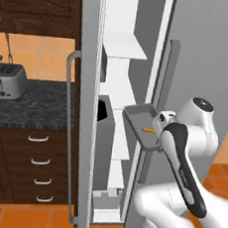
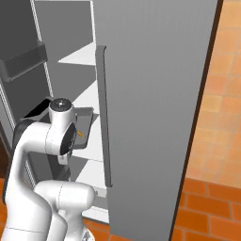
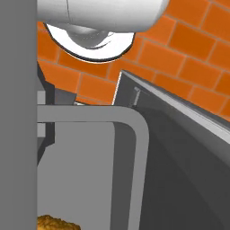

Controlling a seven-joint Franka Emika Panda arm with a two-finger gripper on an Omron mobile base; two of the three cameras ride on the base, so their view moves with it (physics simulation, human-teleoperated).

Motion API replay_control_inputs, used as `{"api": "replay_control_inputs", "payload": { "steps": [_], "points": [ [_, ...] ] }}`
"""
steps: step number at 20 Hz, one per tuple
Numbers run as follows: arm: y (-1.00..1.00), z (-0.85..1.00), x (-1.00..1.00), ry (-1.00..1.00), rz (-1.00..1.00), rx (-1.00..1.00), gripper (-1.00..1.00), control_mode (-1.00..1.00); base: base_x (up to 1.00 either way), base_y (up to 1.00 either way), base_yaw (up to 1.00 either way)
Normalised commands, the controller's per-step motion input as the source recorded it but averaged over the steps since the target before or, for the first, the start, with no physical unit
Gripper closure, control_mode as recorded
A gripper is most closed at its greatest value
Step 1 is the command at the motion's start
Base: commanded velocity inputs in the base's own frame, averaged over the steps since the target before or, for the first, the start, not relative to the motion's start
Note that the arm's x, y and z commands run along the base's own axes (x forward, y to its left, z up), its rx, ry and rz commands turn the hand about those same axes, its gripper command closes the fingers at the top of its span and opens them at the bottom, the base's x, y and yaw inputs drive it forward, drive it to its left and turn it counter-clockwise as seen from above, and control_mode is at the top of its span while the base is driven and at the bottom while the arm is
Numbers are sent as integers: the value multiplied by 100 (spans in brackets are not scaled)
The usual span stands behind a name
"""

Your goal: Take the meat container that has the shrimp and place it on the second highest rack of the freezer. Then take the vegetable container that has the cucumber and lime and place it on the highest rack of the freezer.

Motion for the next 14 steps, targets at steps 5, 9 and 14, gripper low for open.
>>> {"api": "replay_control_inputs", "payload": {
  "steps": [5,9,14],
  "points": [
    [16,-8,61,0,1,0,100,-100,0,0,0],
    [21,0,62,3,0,0,100,-100,0,0,0],
    [6,7,36,4,0,0,100,-100,0,0,0]
  ]
}}
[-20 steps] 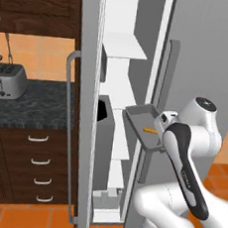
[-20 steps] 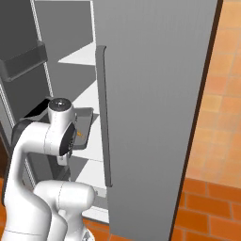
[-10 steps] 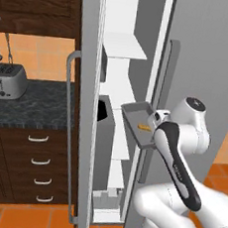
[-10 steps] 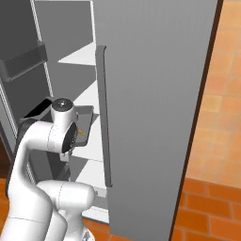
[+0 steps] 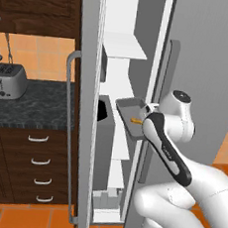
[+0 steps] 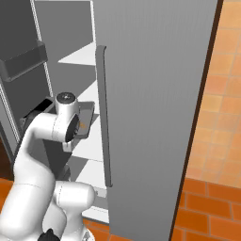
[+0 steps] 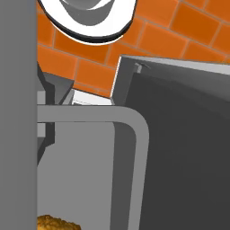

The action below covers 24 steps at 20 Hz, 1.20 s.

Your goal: Take the meat container that has the shrimp and place it on the second highest rack of the freezer. Then take the vegetable container that has the cucumber and lime and place it on the highest rack of the freezer.

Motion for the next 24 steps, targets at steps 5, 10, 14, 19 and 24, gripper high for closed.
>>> {"api": "replay_control_inputs", "payload": {
  "steps": [5,10,14,19,24],
  "points": [
    [2,36,6,0,0,0,100,-100,0,0,0],
    [7,5,31,0,0,0,100,-100,0,0,0],
    [7,0,36,0,0,0,100,-100,0,0,0],
    [13,0,37,0,0,0,100,-100,0,0,0],
    [13,0,46,0,-3,0,100,-100,0,0,0]
  ]
}}
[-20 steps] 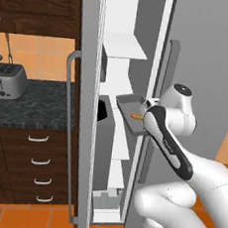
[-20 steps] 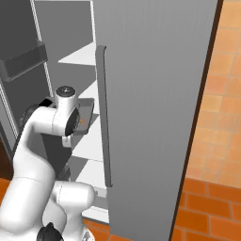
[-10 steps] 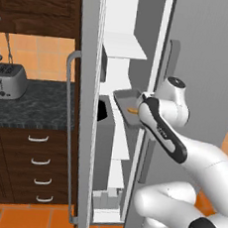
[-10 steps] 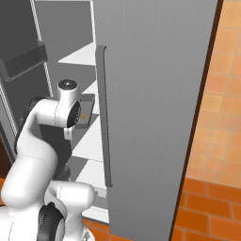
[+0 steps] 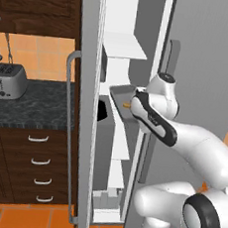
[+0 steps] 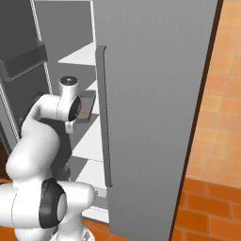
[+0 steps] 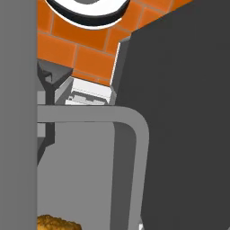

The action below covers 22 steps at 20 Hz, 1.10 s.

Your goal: Take the meat container that has the shrimp and place it on the second highest rack of the freezer. Then take the vegetable container that has the cucumber and lime and place it on the highest rack of the freezer.

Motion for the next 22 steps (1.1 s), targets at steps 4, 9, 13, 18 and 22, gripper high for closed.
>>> {"api": "replay_control_inputs", "payload": {
  "steps": [4,9,13,18,22],
  "points": [
    [5,0,55,0,-4,0,100,-100,0,0,0],
    [0,-8,53,-2,0,0,100,-100,0,0,0],
    [8,-13,53,-2,-2,-1,100,-100,0,0,0],
    [7,-18,60,-1,-4,-2,100,-100,0,0,0],
    [0,-1,79,0,-7,0,100,-100,0,0,0]
  ]
}}
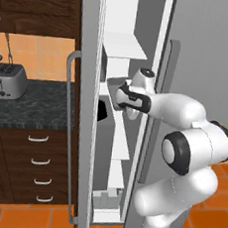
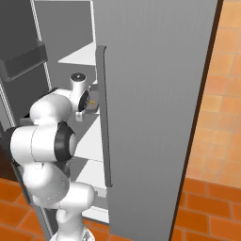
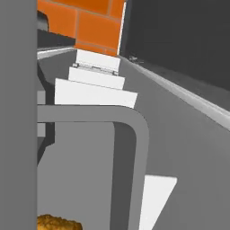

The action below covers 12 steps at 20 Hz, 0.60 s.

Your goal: Take the meat container that has the shrimp and place it on the second highest rack of the freezer. Then take the vegetable container that has the cucumber and lime and place it on the highest rack of the freezer.

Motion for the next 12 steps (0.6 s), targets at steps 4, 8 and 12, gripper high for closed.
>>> {"api": "replay_control_inputs", "payload": {
  "steps": [4,8,12],
  "points": [
    [0,-6,79,0,-8,0,100,-100,0,0,0],
    [0,-20,76,1,-10,-3,100,-100,0,0,0],
    [0,-33,84,3,-8,-2,100,-100,0,0,0]
  ]
}}
